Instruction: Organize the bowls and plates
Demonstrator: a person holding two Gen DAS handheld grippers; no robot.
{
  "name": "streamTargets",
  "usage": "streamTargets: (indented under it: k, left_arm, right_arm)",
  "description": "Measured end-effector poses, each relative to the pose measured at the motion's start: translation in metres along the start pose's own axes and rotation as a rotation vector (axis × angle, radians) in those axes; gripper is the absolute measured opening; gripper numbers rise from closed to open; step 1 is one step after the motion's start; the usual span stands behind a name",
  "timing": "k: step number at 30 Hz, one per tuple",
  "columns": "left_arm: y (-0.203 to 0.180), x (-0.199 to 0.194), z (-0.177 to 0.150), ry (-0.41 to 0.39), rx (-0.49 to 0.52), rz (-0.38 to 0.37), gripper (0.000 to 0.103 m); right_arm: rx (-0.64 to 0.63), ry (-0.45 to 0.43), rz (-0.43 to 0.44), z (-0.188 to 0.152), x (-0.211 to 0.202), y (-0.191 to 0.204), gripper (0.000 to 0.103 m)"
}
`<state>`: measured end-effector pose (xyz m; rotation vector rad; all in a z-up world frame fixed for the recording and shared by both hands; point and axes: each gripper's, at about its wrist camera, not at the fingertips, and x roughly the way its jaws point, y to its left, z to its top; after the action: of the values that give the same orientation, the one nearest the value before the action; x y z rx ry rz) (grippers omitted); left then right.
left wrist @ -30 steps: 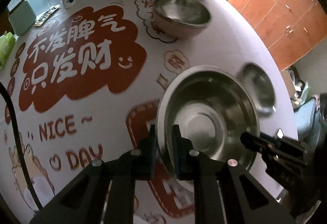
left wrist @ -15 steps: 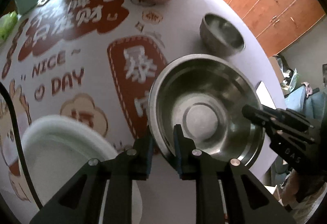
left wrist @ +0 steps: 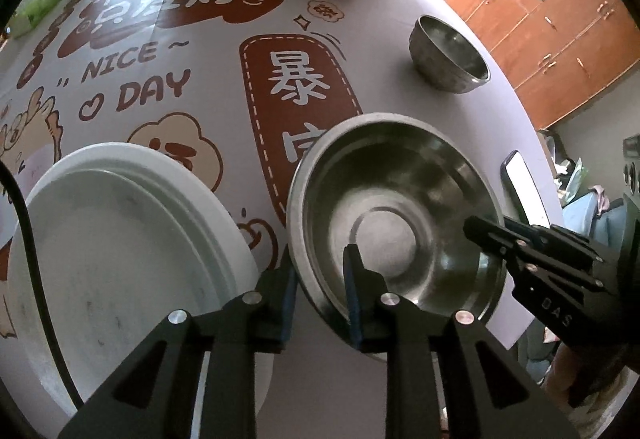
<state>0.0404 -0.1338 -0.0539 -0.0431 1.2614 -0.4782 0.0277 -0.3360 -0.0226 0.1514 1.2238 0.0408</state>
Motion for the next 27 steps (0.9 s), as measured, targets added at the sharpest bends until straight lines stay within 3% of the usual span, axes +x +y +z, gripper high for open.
streamTargets:
  k: [3, 8, 11, 13, 17, 27]
  left_arm:
    - [0.000, 0.001, -0.005, -0.016, 0.012, 0.001, 0.024]
    - [-0.004, -0.004, -0.012, -0.074, 0.050, 0.029, 0.043]
    - [-0.002, -0.015, -0.013, -0.114, 0.051, 0.027, 0.062]
    - [0.001, -0.023, -0.013, -0.142, 0.036, 0.024, 0.065]
    - [0.007, -0.036, -0.011, -0.183, 0.025, 0.021, 0.065]
    - [0.009, -0.060, -0.007, -0.278, 0.031, 0.069, 0.069]
  right_arm:
    - [0.003, 0.003, 0.003, -0.002, 0.003, 0.000, 0.017]
    - [0.010, -0.043, 0.002, -0.005, -0.005, -0.002, 0.018]
    - [0.016, -0.099, -0.005, -0.008, -0.017, -0.004, 0.033]
    - [0.022, -0.130, 0.004, -0.009, -0.025, -0.005, 0.038]
    - [0.016, -0.182, 0.021, -0.012, -0.039, -0.005, 0.038]
    - [0.017, -0.212, 0.042, -0.013, -0.047, -0.003, 0.038]
